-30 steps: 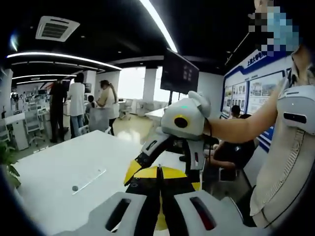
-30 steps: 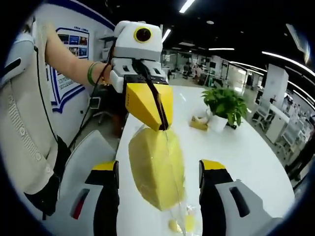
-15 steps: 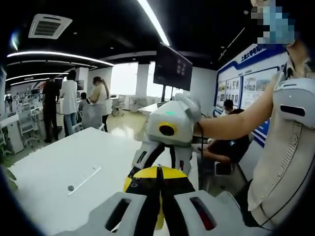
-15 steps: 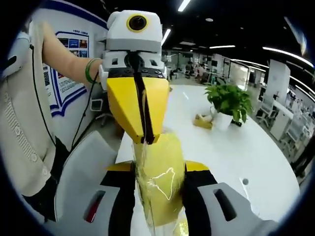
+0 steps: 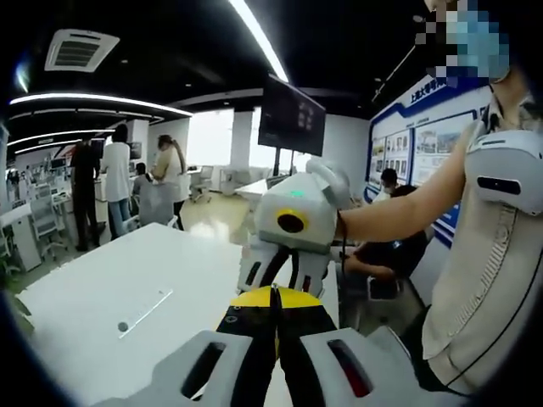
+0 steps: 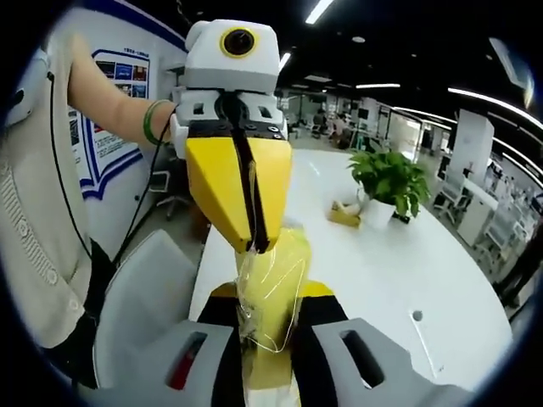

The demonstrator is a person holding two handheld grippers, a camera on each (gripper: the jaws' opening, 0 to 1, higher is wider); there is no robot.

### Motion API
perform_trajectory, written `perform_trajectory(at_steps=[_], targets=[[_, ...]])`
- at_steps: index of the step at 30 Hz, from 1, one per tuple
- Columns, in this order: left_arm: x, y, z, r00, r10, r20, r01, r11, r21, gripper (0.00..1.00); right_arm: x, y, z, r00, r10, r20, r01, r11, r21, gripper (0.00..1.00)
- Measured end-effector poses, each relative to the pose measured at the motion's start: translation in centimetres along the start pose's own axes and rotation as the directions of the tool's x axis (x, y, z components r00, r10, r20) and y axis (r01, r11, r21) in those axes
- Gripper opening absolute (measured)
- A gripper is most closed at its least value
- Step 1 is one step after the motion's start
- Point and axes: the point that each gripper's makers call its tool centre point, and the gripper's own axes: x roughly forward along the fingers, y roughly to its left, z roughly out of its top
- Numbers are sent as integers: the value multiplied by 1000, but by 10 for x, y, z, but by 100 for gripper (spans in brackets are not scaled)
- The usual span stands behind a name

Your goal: Compare the silicone blocks by pressing each to a similar depth, holding the contact briefly, and releasing to observe deformation and rebound differences across the visible hardness samples.

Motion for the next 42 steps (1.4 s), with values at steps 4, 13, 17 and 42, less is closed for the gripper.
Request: perform_trajectory(at_steps=[4, 13, 17, 42], targets=[[-2, -3, 1, 1000, 1, 3, -1, 1000, 10, 0, 0, 4, 1, 1000, 1, -21, -1, 1000, 17, 4], [-8, -12, 9, 999, -5, 41, 4, 999, 37, 0, -3, 8, 12, 1000, 4, 11, -4, 1000, 9, 4], [-10, -14, 11, 999, -8, 54, 5, 999, 52, 0, -3, 13, 15, 999, 30, 16, -31, 999, 42, 4], [-10, -17, 12, 995, 31, 90, -31, 1000, 3, 0, -4, 25, 17, 994, 85, 64, -90, 992, 85, 6]])
